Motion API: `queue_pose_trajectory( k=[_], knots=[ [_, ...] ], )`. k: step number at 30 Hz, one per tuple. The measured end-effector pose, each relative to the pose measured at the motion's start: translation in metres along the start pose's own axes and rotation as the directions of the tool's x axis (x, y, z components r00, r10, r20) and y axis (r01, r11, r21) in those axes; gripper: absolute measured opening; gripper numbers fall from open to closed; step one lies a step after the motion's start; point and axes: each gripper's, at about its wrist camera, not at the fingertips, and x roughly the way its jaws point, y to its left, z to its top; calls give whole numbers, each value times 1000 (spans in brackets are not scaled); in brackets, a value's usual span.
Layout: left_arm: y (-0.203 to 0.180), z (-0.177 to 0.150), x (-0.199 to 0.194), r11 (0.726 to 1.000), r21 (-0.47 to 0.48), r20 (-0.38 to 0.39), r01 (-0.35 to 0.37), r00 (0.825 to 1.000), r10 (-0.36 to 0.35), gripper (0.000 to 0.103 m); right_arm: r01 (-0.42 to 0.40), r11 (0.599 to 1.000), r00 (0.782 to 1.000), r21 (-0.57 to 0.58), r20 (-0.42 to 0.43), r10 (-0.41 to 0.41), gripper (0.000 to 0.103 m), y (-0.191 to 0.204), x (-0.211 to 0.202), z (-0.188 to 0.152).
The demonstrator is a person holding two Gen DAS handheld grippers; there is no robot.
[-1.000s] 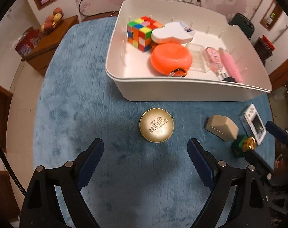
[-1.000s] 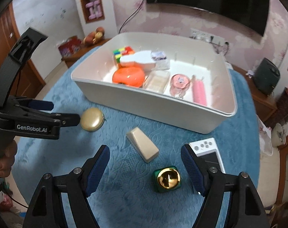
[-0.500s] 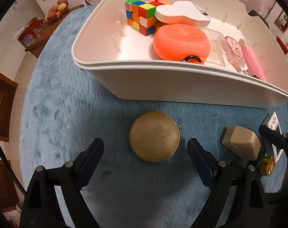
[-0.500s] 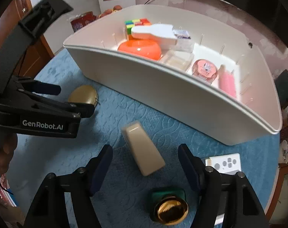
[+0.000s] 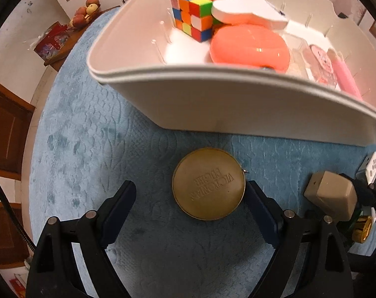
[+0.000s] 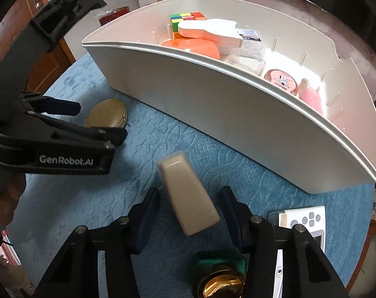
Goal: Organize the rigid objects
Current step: 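Grasp the gold tape measure with the left tool while the right tool grasps the beige block, then carry the tape measure and beige block into the bin and open both tools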
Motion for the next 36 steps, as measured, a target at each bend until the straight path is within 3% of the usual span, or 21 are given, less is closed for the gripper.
queue_pose_trajectory(
  k=[3,5,6,14,23,30,36],
  knots=[
    [-1,0,-1,1000,2,6,26,1000,-26,80,-4,1000,1000,1,2,4,36,0,-2,-1],
    [-4,-2,-3,999,17,13,50,999,-50,61,-6,1000,1000,-5,1,6,28,1,-3,-2],
    [-7,-3,-6,998,37,20,54,998,-55,59,-1,1000,1000,-8,0,1,28,2,-3,-2],
    [-15,-17,-25,994,98,55,39,997,-44,59,-11,1000,999,16,47,10,28,11,-26,-2],
    [-10,-22,-86,992,115,153,59,985,-77,59,-14,996,989,86,145,2,28,17,-80,6],
    [4,23,-129,993,112,259,41,963,-69,59,54,979,973,196,209,-95,28,9,-116,30],
    [5,59,-161,991,117,317,68,943,-102,59,94,951,952,294,252,-172,28,-9,-140,54]
  ],
)
